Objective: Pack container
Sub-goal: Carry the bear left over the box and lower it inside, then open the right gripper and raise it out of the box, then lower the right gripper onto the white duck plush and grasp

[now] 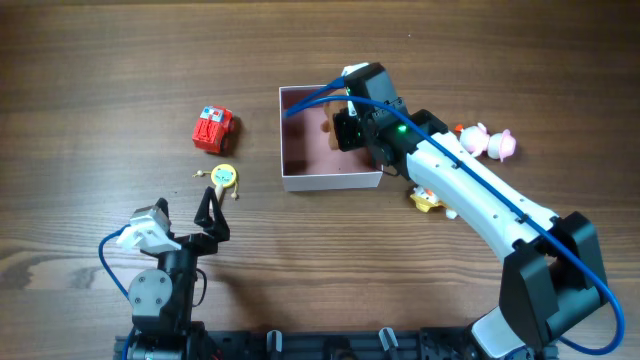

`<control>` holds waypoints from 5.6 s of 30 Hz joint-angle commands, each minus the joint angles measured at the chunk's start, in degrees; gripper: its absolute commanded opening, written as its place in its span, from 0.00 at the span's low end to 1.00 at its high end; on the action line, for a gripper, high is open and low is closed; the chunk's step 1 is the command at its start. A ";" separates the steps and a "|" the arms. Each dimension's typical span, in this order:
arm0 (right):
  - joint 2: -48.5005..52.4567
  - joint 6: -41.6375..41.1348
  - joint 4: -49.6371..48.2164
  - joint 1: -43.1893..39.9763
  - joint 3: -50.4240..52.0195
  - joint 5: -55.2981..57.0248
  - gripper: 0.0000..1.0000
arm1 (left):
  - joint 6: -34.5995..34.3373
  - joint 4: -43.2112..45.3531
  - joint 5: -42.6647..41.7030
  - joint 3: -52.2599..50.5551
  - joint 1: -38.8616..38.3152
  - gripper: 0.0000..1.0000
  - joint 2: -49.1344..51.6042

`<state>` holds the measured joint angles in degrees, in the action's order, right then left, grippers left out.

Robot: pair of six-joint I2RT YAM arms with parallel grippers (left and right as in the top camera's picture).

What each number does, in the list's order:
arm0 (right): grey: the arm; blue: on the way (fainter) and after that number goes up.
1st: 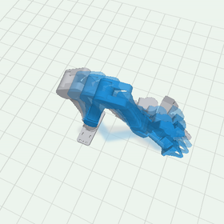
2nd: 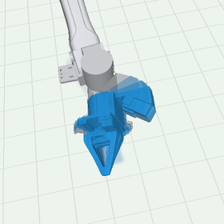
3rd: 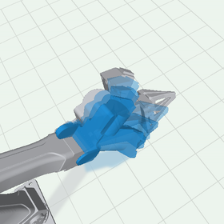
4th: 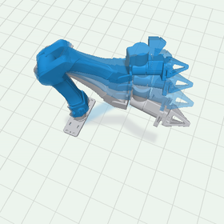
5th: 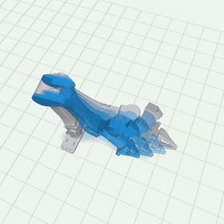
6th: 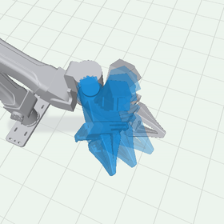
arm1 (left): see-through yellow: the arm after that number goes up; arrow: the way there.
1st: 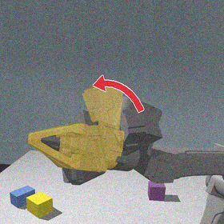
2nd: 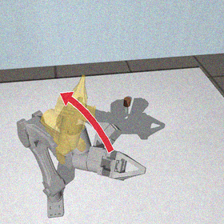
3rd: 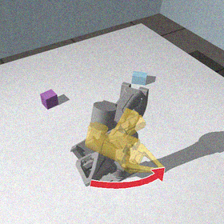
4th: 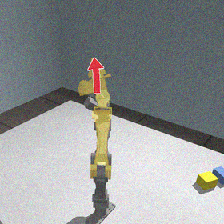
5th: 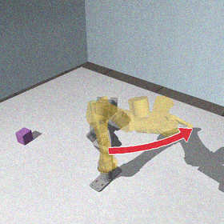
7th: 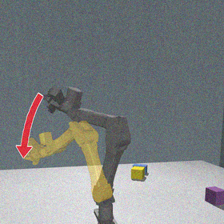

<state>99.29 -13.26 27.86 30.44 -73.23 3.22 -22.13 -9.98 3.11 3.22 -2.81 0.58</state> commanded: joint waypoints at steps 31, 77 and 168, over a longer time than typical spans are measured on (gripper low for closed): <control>15.43 -6.23 9.22 -3.34 -14.95 1.22 0.04 | 1.11 0.28 0.33 -0.31 0.48 1.00 -0.20; 16.33 -5.07 6.54 -2.95 -15.58 2.75 0.78 | 1.11 0.28 0.33 -0.31 0.48 1.00 -0.20; -6.51 -23.98 22.91 -20.17 15.52 12.17 0.18 | 1.11 0.28 0.35 -0.31 0.48 1.00 -0.20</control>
<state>92.03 -37.91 51.07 10.39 -58.19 14.85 -22.11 -9.98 3.11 3.22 -2.81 0.58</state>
